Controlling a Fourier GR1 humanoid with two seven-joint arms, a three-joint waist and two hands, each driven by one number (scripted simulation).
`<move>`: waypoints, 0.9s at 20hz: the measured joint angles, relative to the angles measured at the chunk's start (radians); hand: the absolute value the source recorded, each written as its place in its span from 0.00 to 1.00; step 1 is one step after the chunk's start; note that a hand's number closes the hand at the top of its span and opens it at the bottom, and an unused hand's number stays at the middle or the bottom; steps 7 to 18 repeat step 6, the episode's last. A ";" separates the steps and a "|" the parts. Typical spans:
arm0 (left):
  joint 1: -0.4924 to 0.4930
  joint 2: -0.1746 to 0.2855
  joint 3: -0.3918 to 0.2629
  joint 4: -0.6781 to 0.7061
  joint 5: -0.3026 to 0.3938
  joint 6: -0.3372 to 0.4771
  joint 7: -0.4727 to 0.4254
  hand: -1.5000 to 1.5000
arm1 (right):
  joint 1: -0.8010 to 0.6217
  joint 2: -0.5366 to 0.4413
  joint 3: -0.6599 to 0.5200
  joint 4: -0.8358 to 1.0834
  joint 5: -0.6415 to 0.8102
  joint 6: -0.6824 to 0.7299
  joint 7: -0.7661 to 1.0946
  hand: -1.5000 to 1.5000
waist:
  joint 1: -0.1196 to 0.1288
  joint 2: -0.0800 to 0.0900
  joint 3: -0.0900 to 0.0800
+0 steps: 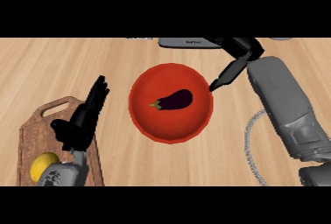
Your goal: Pick the eggplant from the placemat and place it in the bowl
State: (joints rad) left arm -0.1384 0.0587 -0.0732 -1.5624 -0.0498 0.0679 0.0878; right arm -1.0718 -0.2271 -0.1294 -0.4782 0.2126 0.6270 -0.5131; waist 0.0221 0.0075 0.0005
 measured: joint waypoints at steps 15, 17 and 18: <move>-0.008 0.008 0.014 0.018 0.005 -0.010 -0.009 0.50 | 0.025 -0.043 0.029 0.008 0.001 0.020 -0.023 0.00 | 0.001 0.002 0.000; -0.008 0.008 0.014 0.018 0.005 -0.010 -0.009 0.50 | 0.025 -0.043 0.029 0.008 0.001 0.020 -0.023 0.00 | 0.001 0.002 0.000; -0.008 0.008 0.014 0.018 0.005 -0.010 -0.009 0.50 | 0.025 -0.043 0.029 0.008 0.001 0.020 -0.023 0.00 | 0.001 0.002 0.000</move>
